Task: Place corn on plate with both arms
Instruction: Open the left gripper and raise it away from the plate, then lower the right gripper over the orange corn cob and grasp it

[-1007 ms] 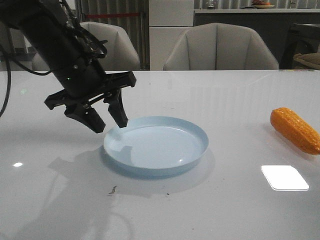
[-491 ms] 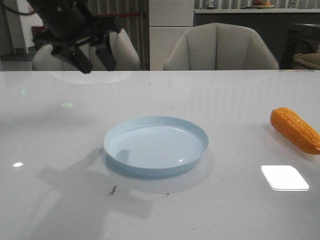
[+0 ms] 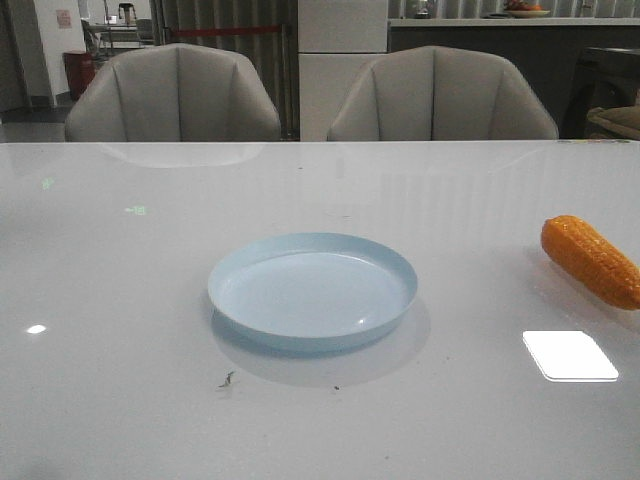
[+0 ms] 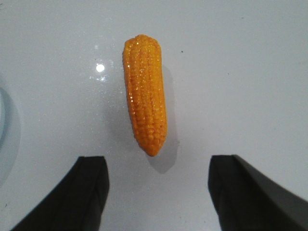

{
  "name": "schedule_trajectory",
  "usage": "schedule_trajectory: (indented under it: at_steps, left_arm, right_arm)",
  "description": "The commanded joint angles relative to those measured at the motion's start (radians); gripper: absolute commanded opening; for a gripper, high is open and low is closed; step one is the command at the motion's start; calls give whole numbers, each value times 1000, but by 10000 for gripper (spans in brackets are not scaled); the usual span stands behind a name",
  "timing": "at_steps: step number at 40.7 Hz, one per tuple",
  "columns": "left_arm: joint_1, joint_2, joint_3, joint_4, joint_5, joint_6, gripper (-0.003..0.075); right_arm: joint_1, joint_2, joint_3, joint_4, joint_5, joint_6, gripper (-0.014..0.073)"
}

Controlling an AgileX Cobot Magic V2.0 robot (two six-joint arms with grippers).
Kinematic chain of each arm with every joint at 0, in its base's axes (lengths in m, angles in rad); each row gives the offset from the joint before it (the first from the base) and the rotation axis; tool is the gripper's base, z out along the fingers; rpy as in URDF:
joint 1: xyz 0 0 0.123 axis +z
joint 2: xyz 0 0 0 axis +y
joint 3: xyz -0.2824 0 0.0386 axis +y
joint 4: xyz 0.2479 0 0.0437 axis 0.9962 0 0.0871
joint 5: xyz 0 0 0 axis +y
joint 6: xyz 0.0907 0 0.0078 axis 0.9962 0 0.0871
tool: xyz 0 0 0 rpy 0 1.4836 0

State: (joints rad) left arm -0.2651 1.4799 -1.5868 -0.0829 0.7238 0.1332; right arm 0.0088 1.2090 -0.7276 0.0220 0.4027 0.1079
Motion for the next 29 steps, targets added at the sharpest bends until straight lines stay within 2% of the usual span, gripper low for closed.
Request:
schedule_trajectory:
  at_steps: [1,6,13,19,29]
  left_arm:
    - [60,-118,10,2,-70,-4,407]
    - [156,-228,159,-1,-75,-4,407]
    - [257,-428,457,-13,-239,-4,407]
    - [266,-596,626,-17,-325,-4,407]
    - [266,-769,767,-17,-313,-4,407]
  right_arm:
    - [-4,38,-87,-13,-50,-5,550]
    - [-4,141,-191,-22,14,-5,550]
    - [-4,275,-353,-38,114,-6,550]
    - [-2,397,-477,-39,175,-6,550]
    - [22,555,-578,-39,275,-91,550]
